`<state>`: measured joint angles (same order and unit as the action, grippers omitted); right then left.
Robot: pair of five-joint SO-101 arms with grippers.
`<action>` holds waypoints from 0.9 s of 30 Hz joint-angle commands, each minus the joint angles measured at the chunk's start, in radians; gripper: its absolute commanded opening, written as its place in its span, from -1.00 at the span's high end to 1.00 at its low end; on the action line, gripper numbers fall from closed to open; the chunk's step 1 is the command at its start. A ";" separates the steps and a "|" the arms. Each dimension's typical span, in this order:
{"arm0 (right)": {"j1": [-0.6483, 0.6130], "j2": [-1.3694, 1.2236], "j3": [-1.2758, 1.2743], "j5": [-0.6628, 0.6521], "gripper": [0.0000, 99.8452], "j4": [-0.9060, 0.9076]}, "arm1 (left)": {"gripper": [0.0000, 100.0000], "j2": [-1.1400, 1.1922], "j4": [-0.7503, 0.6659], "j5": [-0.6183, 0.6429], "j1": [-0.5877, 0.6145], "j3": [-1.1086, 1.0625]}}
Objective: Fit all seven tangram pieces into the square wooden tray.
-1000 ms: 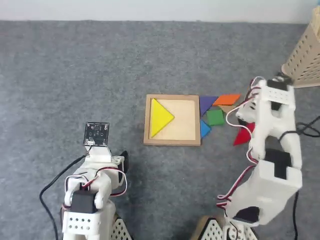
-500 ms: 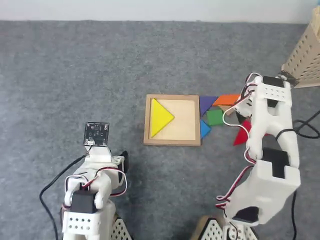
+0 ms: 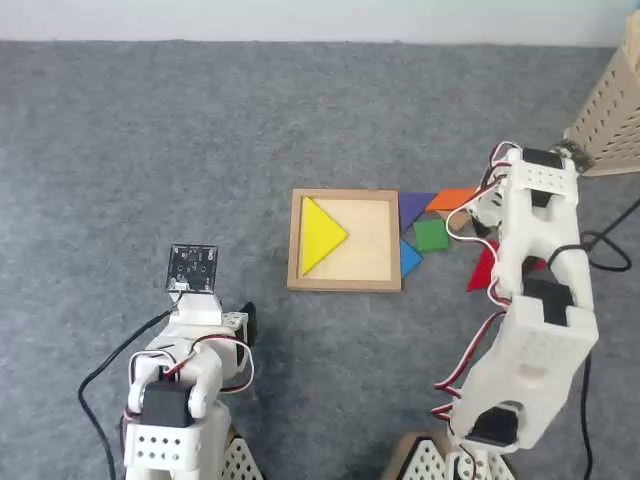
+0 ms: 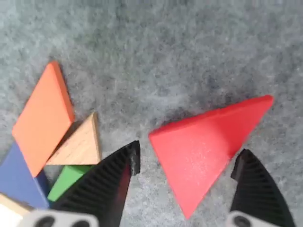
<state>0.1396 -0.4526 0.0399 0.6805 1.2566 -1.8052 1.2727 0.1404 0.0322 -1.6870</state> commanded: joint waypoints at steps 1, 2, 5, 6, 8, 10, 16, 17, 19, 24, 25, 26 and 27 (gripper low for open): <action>-0.016 -0.010 0.052 0.009 0.36 -0.012 | 0.70 -0.020 -0.006 0.008 0.005 0.002; -0.018 -0.021 0.052 0.009 0.36 -0.012 | 0.70 -0.020 -0.006 0.008 0.005 0.002; -0.015 -0.035 0.052 0.011 0.40 -0.015 | 0.70 -0.020 -0.006 0.008 0.005 0.002; -0.012 -0.035 0.052 0.011 0.44 -0.018 | 0.70 -0.020 -0.006 0.008 0.005 0.002; -0.010 -0.035 0.052 0.011 0.54 -0.019 | 0.70 -0.020 -0.006 0.008 0.005 0.002; -0.010 -0.035 0.052 0.011 0.58 -0.019 | 0.70 -0.020 -0.006 0.008 0.005 0.002; -0.010 -0.033 0.054 0.011 0.59 -0.013 | 0.70 -0.020 -0.006 0.008 0.005 0.002; -0.010 -0.033 0.054 0.006 0.59 -0.012 | 0.70 -0.020 -0.006 0.008 0.005 0.002; -0.004 -0.027 0.069 -0.020 0.59 0.002 | 0.70 -0.020 -0.006 0.008 0.005 0.002; 0.067 -0.007 0.199 -0.356 0.59 0.099 | 0.70 -0.020 -0.006 0.008 0.005 0.002; 0.077 -0.013 0.224 -0.462 0.59 0.110 | 0.70 -0.020 -0.006 0.008 0.005 0.002; 0.082 -0.021 0.247 -0.554 0.59 0.122 | 0.70 -0.020 -0.006 0.008 0.005 0.002; 0.084 -0.028 0.267 -0.635 0.59 0.136 | 0.70 -0.020 -0.006 0.008 0.005 0.002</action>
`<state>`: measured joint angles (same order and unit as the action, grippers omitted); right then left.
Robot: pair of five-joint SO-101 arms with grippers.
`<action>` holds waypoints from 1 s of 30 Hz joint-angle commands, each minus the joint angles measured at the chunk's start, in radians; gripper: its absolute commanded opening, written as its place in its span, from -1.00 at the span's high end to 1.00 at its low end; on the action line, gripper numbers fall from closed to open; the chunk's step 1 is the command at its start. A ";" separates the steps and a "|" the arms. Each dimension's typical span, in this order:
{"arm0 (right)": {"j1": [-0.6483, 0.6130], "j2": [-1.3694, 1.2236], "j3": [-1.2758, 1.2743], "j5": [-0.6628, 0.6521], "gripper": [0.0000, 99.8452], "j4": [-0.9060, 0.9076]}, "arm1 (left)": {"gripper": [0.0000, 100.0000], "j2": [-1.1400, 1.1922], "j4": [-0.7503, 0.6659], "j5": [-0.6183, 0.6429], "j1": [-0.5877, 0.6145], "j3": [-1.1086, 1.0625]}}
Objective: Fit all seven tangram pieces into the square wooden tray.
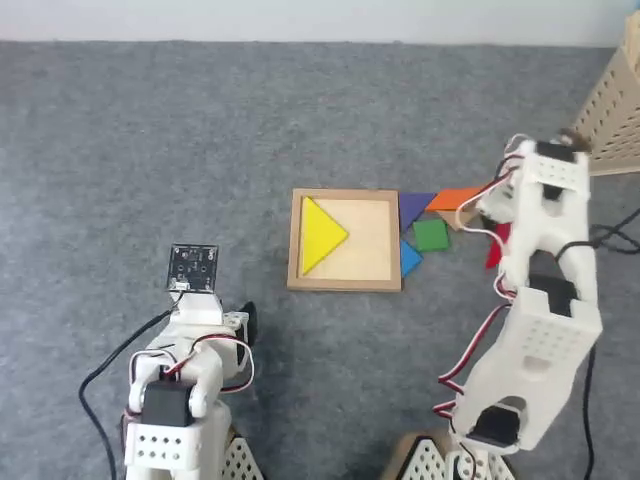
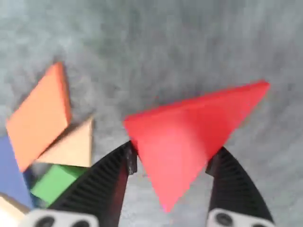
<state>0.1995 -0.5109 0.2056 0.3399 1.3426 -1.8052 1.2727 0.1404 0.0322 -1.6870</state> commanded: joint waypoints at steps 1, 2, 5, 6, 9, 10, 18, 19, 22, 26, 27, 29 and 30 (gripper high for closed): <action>0.022 0.025 0.115 -0.367 0.59 0.062 | 0.70 -0.020 -0.006 0.008 0.005 0.002; 0.019 0.021 0.123 -0.431 0.59 0.070 | 0.70 -0.020 -0.006 0.008 0.005 0.002; -0.002 0.035 0.129 -0.548 0.59 0.077 | 0.70 -0.020 -0.006 0.008 0.005 0.002; -0.016 0.050 0.129 -0.577 0.59 0.079 | 0.70 -0.020 -0.006 0.008 0.005 0.002; -0.064 0.105 0.129 -0.689 0.59 0.101 | 0.70 -0.020 -0.006 0.008 0.005 0.002; -0.084 0.130 0.129 -0.713 0.59 0.116 | 0.70 -0.020 -0.006 0.008 0.005 0.002; -0.053 0.196 0.129 -0.226 0.58 0.096 | 0.70 -0.020 -0.006 0.008 0.005 0.002; -0.039 0.185 0.129 -0.086 0.58 0.085 | 0.70 -0.020 -0.006 0.008 0.005 0.002; -0.022 0.142 0.129 0.163 0.58 0.050 | 0.70 -0.020 -0.006 0.008 0.005 0.002; -0.025 0.064 0.129 0.187 0.44 0.038 | 0.70 -0.020 -0.006 0.008 0.005 0.002; -0.025 0.042 0.129 0.187 0.38 0.038 | 0.70 -0.020 -0.006 0.008 0.005 0.002; -0.030 0.007 0.129 0.187 0.29 0.025 | 0.70 -0.020 -0.006 0.008 0.005 0.002; -0.036 -0.007 0.129 0.189 0.28 0.018 | 0.70 -0.020 -0.006 0.008 0.005 0.002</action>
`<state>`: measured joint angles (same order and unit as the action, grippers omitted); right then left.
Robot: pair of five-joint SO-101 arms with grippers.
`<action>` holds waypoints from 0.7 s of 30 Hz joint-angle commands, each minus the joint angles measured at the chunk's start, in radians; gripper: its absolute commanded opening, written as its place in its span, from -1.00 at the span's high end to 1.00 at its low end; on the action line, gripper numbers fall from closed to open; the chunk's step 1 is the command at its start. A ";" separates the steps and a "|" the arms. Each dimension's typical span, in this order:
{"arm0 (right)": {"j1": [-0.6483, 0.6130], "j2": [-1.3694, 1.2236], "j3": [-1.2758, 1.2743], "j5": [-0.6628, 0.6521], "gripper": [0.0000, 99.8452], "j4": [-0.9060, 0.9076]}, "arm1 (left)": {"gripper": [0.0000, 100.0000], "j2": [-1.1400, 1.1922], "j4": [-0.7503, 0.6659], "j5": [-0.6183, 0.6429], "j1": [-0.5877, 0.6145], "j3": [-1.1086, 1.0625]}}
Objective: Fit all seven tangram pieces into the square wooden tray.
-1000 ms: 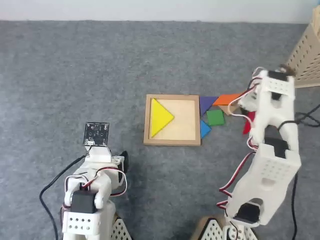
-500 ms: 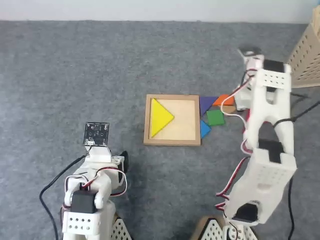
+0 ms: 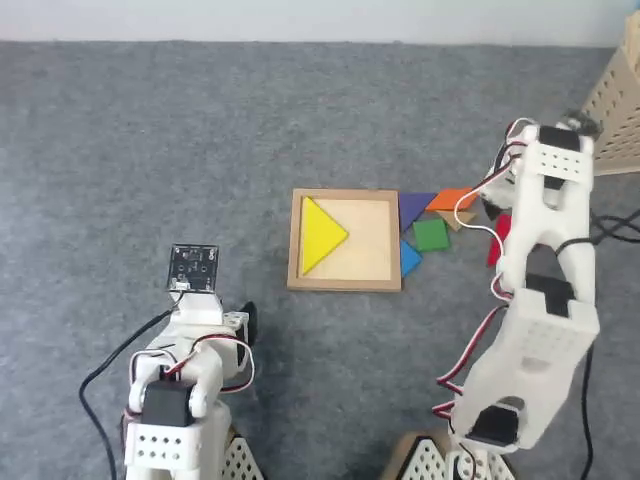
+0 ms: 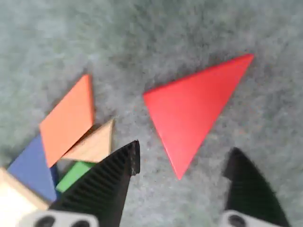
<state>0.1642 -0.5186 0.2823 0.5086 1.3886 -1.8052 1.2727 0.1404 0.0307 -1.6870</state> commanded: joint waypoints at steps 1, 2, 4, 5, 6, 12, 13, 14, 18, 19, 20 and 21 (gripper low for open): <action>-0.008 -0.008 0.054 0.020 0.28 -0.031 | 0.70 -0.020 -0.006 0.008 0.006 0.002; -0.015 -0.013 0.054 0.021 0.28 -0.031 | 0.70 -0.020 -0.006 0.008 0.006 0.002; -0.019 -0.013 0.054 0.052 0.28 -0.033 | 0.70 -0.020 -0.006 0.008 0.006 0.002; -0.016 -0.013 0.054 0.069 0.28 -0.044 | 0.70 -0.020 -0.006 0.008 0.006 0.002; -0.013 -0.015 0.054 0.080 0.28 -0.059 | 0.70 -0.020 -0.006 0.008 0.006 0.002; -0.004 -0.039 0.052 0.140 0.28 -0.113 | 0.70 -0.020 -0.006 0.008 0.006 0.002; -0.002 -0.047 0.052 0.146 0.28 -0.124 | 0.70 -0.020 -0.006 0.008 0.006 0.002; -0.002 -0.053 0.052 0.150 0.28 -0.137 | 0.70 -0.020 -0.006 0.008 0.006 0.002; -0.001 -0.082 0.054 0.149 0.28 -0.170 | 0.70 -0.020 -0.006 0.008 0.006 0.002; 0.004 -0.090 0.060 0.149 0.28 -0.182 | 0.70 -0.020 -0.006 0.008 0.006 0.002; 0.015 -0.097 0.063 0.149 0.28 -0.189 | 0.70 -0.020 -0.006 0.008 0.006 0.002; 0.025 -0.104 0.064 0.150 0.28 -0.194 | 0.70 -0.020 -0.006 0.008 0.006 0.002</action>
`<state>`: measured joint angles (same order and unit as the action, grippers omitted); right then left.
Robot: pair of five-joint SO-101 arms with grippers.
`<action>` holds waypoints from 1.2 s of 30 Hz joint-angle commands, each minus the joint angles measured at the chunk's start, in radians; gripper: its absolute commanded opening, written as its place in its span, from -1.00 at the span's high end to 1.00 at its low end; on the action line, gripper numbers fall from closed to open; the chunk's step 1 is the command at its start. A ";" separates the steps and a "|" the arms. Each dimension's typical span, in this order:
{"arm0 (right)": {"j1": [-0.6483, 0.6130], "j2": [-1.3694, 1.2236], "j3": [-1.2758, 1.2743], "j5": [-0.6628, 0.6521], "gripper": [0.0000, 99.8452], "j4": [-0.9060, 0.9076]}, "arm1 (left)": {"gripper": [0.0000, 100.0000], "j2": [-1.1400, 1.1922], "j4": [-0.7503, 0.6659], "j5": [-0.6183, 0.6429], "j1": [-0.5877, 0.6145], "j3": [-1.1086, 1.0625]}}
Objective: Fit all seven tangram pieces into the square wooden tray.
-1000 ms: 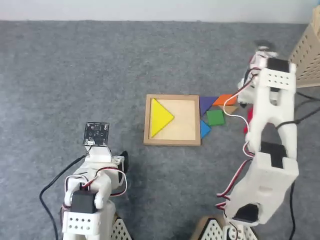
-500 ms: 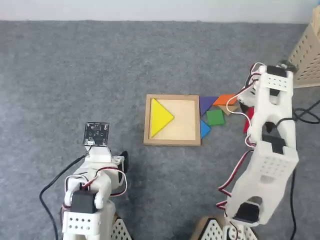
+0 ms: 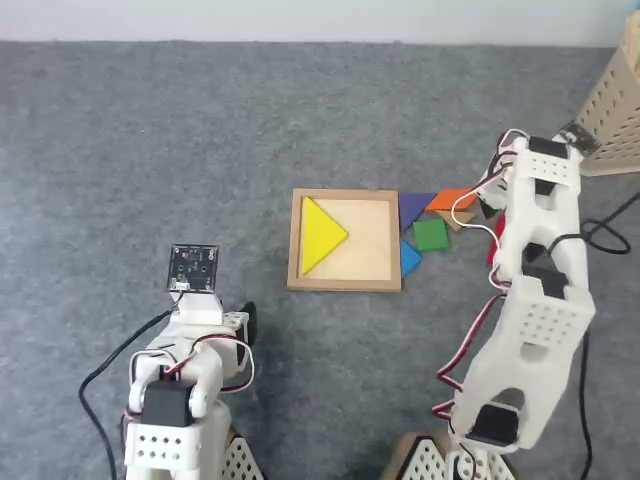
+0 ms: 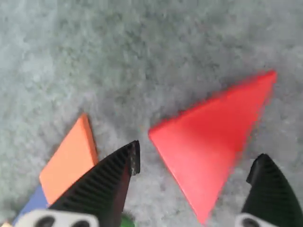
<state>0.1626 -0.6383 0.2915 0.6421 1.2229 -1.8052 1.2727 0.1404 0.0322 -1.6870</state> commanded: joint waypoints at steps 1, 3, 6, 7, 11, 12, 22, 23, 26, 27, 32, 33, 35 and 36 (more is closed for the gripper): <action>0.039 0.010 0.057 0.018 0.28 -0.033 | 0.70 -0.020 -0.006 0.008 0.005 0.002; 0.058 -0.007 0.078 0.020 0.28 -0.033 | 0.70 -0.020 -0.006 0.008 0.005 0.002; 0.067 -0.030 0.103 0.021 0.28 -0.030 | 0.70 -0.020 -0.006 0.008 0.005 0.002; 0.070 -0.038 0.112 0.021 0.28 -0.028 | 0.70 -0.020 -0.006 0.008 0.005 0.002; 0.071 -0.059 0.137 0.021 0.28 -0.028 | 0.70 -0.020 -0.006 0.008 0.005 0.002; 0.071 -0.062 0.138 0.021 0.28 -0.028 | 0.70 -0.020 -0.006 0.008 0.005 0.002; 0.071 -0.067 0.144 0.021 0.28 -0.038 | 0.70 -0.020 -0.006 0.008 0.005 0.002; 0.071 -0.067 0.144 0.021 0.28 -0.030 | 0.70 -0.020 -0.006 0.008 0.005 0.002; 0.067 -0.067 0.135 0.021 0.31 -0.021 | 0.70 -0.020 -0.006 0.008 0.005 0.002; 0.065 -0.067 0.133 0.021 0.35 -0.018 | 0.70 -0.020 -0.006 0.008 0.005 0.002; 0.059 -0.067 0.129 0.017 0.59 -0.015 | 0.70 -0.020 -0.006 0.008 0.005 0.002; 0.059 -0.067 0.129 0.015 0.60 -0.015 | 0.70 -0.020 -0.006 0.008 0.005 0.002; 0.061 -0.067 0.130 0.014 0.60 -0.013 | 0.70 -0.020 -0.006 0.008 0.005 0.002; 0.061 -0.067 0.130 0.014 0.60 -0.012 | 0.70 -0.020 -0.006 0.008 0.005 0.002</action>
<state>0.2209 -0.7119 0.3805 0.6529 1.2121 -1.8052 1.2727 0.1404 0.0307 -1.6870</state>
